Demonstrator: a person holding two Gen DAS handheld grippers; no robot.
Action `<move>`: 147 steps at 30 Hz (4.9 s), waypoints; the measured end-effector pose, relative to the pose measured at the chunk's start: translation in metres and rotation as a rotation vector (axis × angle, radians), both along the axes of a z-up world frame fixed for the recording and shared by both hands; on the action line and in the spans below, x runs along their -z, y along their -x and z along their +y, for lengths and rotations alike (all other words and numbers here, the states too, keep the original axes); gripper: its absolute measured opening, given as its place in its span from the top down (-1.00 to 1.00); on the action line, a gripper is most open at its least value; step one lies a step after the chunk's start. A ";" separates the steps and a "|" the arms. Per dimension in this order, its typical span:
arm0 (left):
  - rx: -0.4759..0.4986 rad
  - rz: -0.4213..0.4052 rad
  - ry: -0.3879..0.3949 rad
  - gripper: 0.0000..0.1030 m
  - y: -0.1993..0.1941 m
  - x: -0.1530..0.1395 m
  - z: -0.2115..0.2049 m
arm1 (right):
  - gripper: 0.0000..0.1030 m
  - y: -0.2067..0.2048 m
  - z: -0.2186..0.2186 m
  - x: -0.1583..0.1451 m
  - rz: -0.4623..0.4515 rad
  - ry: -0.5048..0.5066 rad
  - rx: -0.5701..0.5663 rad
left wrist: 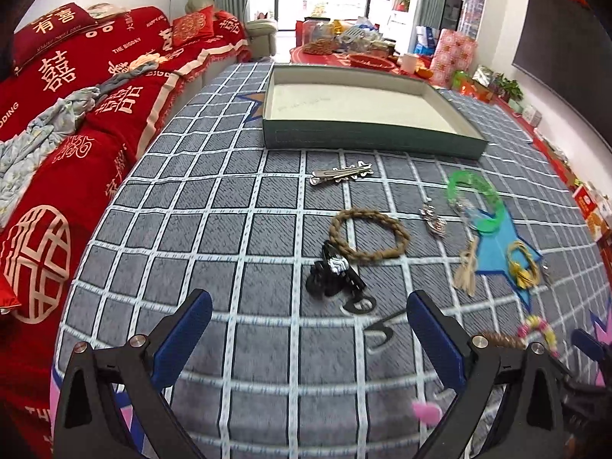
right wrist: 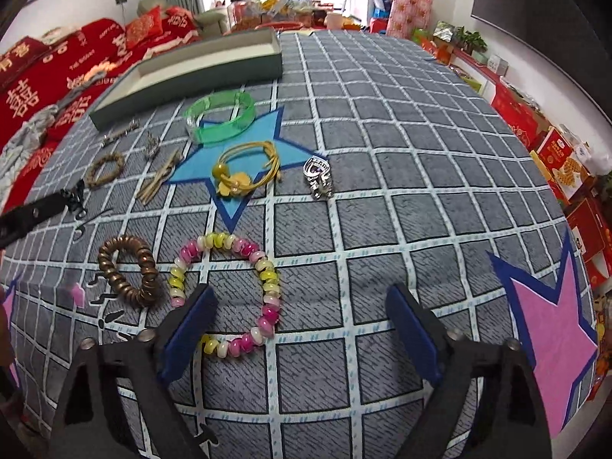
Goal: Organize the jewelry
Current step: 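Grasp the black claw clip with the left tool while the right tool grasps the beaded bracelet, then carry both items into the tray and open both tools to release, then withdraw both tools from the tray back over the mat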
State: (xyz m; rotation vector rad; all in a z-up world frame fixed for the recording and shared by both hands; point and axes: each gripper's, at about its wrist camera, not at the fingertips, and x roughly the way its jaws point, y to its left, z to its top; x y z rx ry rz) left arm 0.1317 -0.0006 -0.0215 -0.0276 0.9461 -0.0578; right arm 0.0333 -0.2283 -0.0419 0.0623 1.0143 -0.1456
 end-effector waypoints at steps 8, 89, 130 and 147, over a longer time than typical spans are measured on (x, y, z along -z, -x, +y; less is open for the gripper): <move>0.019 0.044 -0.032 -0.34 -0.017 0.015 -0.007 | -0.31 -0.010 0.009 -0.004 0.018 0.008 -0.066; 0.103 -0.102 -0.128 -1.00 -0.253 -0.037 -0.040 | -0.08 -0.331 -0.004 -0.051 -0.065 -0.427 -0.026; 0.074 0.021 -0.032 -1.00 -0.020 -0.009 0.022 | -1.00 -0.063 -0.034 -0.060 -0.125 -0.380 0.015; 0.080 0.080 -0.050 -1.00 -0.046 0.013 -0.002 | -0.99 -0.046 -0.059 -0.005 0.024 -0.185 0.118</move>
